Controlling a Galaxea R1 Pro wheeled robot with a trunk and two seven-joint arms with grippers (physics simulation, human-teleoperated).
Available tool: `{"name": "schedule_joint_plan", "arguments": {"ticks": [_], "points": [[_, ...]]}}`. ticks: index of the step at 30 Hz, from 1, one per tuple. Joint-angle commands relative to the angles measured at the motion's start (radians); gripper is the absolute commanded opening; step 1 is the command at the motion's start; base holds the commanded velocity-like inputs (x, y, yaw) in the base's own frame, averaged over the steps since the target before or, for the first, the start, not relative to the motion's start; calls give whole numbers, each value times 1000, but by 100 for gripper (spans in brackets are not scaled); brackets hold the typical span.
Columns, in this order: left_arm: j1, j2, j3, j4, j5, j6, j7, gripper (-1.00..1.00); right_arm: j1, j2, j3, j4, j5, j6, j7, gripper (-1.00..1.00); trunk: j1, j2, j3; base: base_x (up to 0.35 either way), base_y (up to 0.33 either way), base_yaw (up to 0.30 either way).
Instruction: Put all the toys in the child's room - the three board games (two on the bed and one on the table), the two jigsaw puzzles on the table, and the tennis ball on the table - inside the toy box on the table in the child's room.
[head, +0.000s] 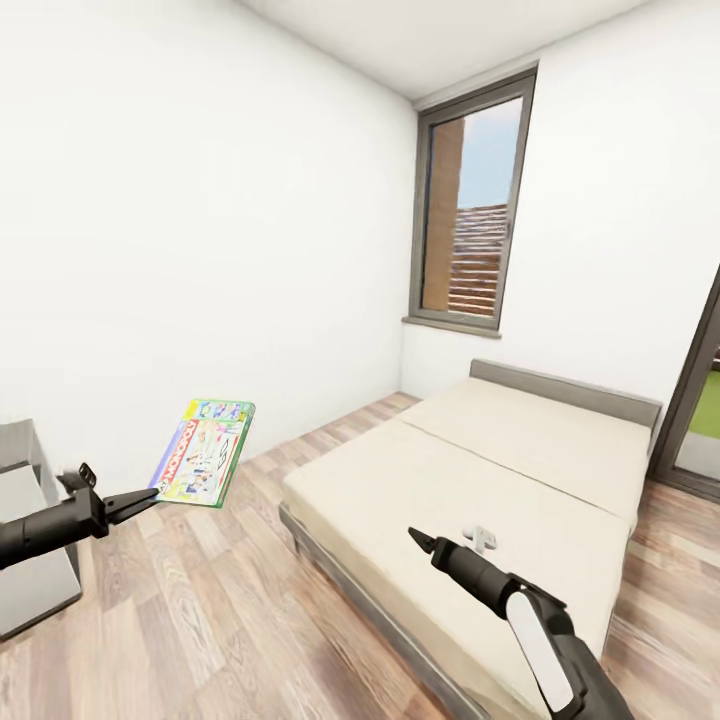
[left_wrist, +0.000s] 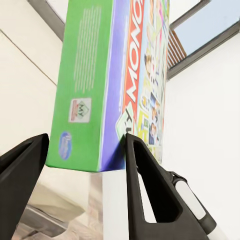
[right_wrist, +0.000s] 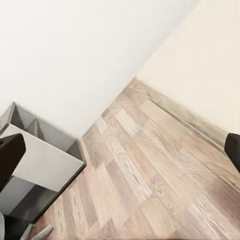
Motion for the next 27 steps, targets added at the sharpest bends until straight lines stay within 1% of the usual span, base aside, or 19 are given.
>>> {"name": "schedule_joint_plan", "arguments": {"ticks": [1,7,15,22,27], "points": [[-1,0,0,0,6,10,-1,-100,-1,0,5,-3,-5,6,-1,100,0,-1,-1,0,0,282],[-1,0,0,0,6,10,-3,-100,-1,1,18,-15,26,8,-17,100,0,-1,1,0,0,282],[-1,0,1,0,6,10,-3,-100,-4,2,19,-16,30,8,-20,100,0,-1,3,0,0,276],[-1,0,-1,0,6,9,-1,-100,-6,2,20,-16,33,9,-21,100,0,-1,-5,0,0,197],[-1,0,1,0,6,-29,-2,-100,-8,2,20,-16,57,11,-21,100,0,-1,-12,0,0,182]]}}
